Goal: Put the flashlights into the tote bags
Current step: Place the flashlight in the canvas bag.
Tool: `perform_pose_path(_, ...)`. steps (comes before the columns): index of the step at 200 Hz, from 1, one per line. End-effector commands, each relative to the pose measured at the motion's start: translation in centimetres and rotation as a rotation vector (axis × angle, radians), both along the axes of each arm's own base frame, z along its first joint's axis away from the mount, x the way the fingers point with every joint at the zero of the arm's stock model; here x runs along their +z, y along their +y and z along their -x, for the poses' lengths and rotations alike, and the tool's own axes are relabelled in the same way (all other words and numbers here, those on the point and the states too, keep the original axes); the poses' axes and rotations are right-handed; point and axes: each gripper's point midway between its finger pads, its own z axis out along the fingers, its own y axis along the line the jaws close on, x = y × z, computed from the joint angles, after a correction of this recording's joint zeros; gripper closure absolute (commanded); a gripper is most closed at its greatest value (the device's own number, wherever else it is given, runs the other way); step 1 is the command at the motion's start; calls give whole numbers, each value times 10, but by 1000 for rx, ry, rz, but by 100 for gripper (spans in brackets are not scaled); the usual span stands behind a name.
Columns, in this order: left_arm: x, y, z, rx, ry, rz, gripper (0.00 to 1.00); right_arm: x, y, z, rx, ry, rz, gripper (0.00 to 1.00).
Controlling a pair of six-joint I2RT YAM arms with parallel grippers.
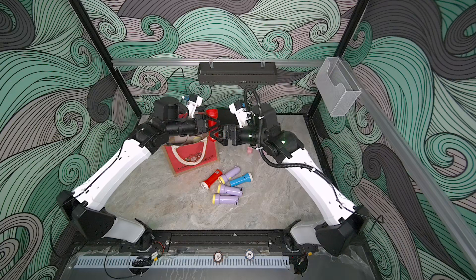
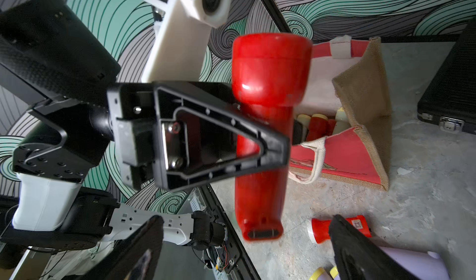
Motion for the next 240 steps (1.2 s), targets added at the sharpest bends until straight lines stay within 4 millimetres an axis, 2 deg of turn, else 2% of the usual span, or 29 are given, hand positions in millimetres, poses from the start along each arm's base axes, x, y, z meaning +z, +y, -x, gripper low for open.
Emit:
perform_pose_path(1,-4,60,-8,211,4,-144,100,-9,-13,-6,-75,3,75,0)
perform_pose_path(31,-17,102,-15,347,44,-258,100,-33,-37,-11,-180,50,191,0)
perform_pose_path(58,-28,131,-19,453,81,-338,100,-58,-58,-16,-254,138,287,0)
perform_pose_path(78,-41,149,-22,518,127,-382,100,-66,-66,-18,-275,170,326,0)
perform_pose_path(104,-46,164,-26,572,130,-430,100,-71,-69,-19,-291,185,347,0)
perform_pose_path(108,-46,166,-26,575,126,-438,100,-71,-70,-19,-293,186,350,0)
perform_pose_path(111,-56,166,-31,574,146,-459,100,-72,-70,-19,-295,189,351,0)
perform_pose_path(124,-62,169,-35,584,151,-485,100,-76,-72,-18,-306,200,359,0)
perform_pose_path(178,-78,178,-47,609,169,-549,100,-86,-79,-11,-313,217,377,0)
perform_pose_path(240,-97,187,-55,632,213,-601,100,-91,-81,-11,-315,216,396,0)
